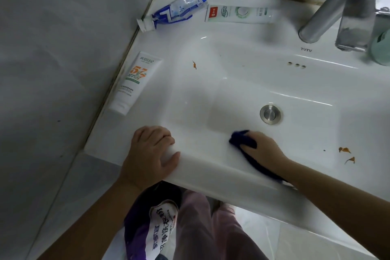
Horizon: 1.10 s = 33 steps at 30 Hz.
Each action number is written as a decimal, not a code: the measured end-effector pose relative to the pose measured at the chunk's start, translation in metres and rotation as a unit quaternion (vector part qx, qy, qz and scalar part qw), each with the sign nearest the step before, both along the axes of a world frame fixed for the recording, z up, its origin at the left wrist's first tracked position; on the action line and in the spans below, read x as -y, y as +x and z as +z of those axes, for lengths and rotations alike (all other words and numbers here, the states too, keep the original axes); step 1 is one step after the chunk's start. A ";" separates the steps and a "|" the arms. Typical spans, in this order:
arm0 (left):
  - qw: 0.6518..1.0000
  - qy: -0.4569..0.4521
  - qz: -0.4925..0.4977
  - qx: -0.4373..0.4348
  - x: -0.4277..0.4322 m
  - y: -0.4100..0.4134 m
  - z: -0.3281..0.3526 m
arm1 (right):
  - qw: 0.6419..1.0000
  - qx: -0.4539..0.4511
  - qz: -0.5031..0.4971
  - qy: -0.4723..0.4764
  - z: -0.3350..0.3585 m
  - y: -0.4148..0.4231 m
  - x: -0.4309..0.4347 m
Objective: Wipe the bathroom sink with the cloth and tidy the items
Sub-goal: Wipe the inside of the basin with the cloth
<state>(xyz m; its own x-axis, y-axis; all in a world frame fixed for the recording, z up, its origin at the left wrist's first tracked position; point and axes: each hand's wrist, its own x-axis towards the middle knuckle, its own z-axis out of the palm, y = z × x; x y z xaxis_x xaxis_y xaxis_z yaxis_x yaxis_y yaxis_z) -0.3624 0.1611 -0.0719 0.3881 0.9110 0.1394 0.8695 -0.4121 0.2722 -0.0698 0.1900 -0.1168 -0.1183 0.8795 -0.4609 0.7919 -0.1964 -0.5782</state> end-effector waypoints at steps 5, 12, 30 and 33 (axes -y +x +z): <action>1.000 0.010 0.003 0.004 0.000 0.001 -0.001 | 0.984 -0.143 0.099 -0.050 0.010 -0.089 -0.024; 1.000 0.005 0.002 0.003 0.001 0.000 -0.001 | 0.996 -0.032 0.048 -0.070 0.016 0.004 0.009; 0.985 -0.033 0.167 0.029 0.009 -0.004 0.002 | 0.994 -0.070 0.054 -0.061 0.008 -0.095 -0.024; 0.984 -0.042 0.168 0.044 0.008 -0.005 0.001 | 0.979 -0.159 0.104 -0.070 0.027 -0.128 -0.026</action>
